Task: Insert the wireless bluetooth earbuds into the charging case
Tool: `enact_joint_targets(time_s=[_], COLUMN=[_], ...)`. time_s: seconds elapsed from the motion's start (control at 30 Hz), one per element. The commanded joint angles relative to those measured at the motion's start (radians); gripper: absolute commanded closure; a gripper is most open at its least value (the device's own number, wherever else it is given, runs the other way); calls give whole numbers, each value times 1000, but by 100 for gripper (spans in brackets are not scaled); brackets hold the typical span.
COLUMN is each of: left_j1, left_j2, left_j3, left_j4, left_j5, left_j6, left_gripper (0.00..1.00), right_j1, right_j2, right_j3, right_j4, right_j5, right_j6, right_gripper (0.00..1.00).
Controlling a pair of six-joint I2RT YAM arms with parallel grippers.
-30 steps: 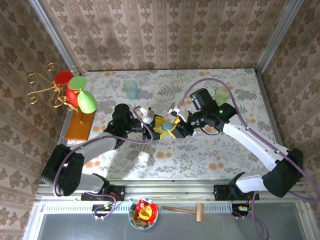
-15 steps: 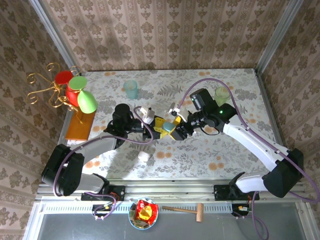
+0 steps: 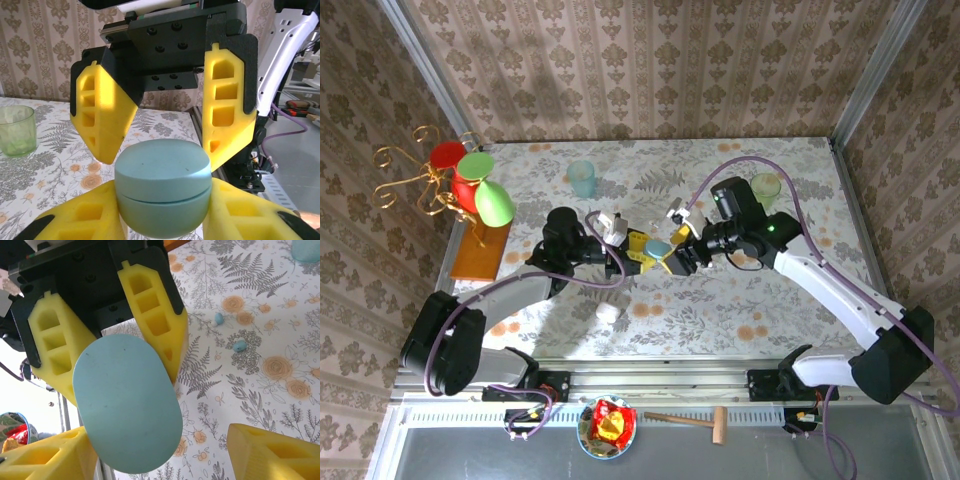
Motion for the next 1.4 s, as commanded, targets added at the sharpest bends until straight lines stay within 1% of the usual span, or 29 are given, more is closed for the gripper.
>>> enact_joint_targets(time_s=[0.0,0.27,0.37,0.5,0.6,0.63,0.7,0.93,1.03,1.13,1.23,1.3,1.37], left_j1=[-7,-5,-2,2,3,4,4,6,7,7,7,8,8], left_j2=[-31,-29,-30,-22,-20,-21,-20,-5,-3,-2,3,4,6], left_j3=[0,-2,-2,0,1,1,2,14,17,23,23,20,19], left_j4=[21,24,26,47,72,79,80,90,90,92,110,118,120], left_j5=[68,66,62,57,72,74,74,71,68,62,58,52,42], left_j6=[16,21,19,8,-14,-21,-21,-38,-40,-48,-62,-68,-72], left_gripper=[81,81,81,81,81,81,81,81,81,81,80,79,75], right_j1=[-33,-48,-51,-51,-52,-54,-58,-55,-55,-53,-47,-39,-31], right_j2=[-27,-49,-56,-75,-80,-78,-74,-70,-73,-74,-79,-84,-91], right_j3=[-7,-24,-31,-48,-53,-51,-52,-50,-48,-45,-45,-47,-49], right_j4=[75,107,119,141,168,176,185,180,171,151,146,148,155], right_j5=[49,57,49,-9,46,68,56,-132,-142,-122,-107,-83,-57], right_j6=[53,72,68,46,79,92,98,50,34,15,2,-1,-3], right_gripper=[32,32,27,21,22,25,34,64,79,90,95,97,97])
